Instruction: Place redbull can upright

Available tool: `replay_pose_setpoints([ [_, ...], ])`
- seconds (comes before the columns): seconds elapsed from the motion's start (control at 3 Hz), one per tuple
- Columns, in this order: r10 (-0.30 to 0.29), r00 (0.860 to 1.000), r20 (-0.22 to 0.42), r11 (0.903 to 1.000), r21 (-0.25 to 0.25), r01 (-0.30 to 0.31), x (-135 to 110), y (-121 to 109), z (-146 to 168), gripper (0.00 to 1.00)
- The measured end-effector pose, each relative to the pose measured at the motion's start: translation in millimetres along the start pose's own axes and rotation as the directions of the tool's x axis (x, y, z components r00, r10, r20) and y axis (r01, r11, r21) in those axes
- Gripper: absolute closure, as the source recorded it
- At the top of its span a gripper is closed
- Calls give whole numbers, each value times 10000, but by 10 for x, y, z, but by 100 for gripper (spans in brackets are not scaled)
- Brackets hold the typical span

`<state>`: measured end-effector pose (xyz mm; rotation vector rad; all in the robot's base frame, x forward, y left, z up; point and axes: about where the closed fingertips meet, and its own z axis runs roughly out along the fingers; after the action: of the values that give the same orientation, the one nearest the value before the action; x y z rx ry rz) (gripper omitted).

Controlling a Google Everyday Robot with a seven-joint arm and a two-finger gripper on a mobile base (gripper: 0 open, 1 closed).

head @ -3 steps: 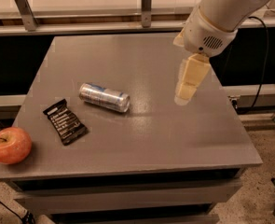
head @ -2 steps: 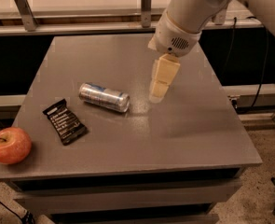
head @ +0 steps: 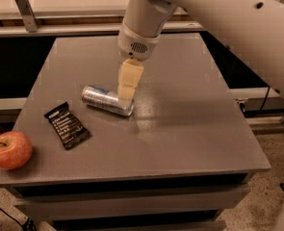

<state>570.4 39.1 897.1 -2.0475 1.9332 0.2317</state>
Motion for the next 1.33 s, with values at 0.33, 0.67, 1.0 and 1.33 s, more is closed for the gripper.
replay_pose_setpoints([
  [0.33, -108, 9993, -358, 9997, -231, 100, -237, -5, 207, 0],
  [0.67, -198, 9967, -791, 9985, -524, 157, -427, 30, 405, 0],
  [1.0, -23, 9925, -1222, 9978, -657, -58, -524, 42, 641, 18],
  [1.33, 172, 9849, -1725, 9976, -637, -286, -603, 30, 790, 41],
])
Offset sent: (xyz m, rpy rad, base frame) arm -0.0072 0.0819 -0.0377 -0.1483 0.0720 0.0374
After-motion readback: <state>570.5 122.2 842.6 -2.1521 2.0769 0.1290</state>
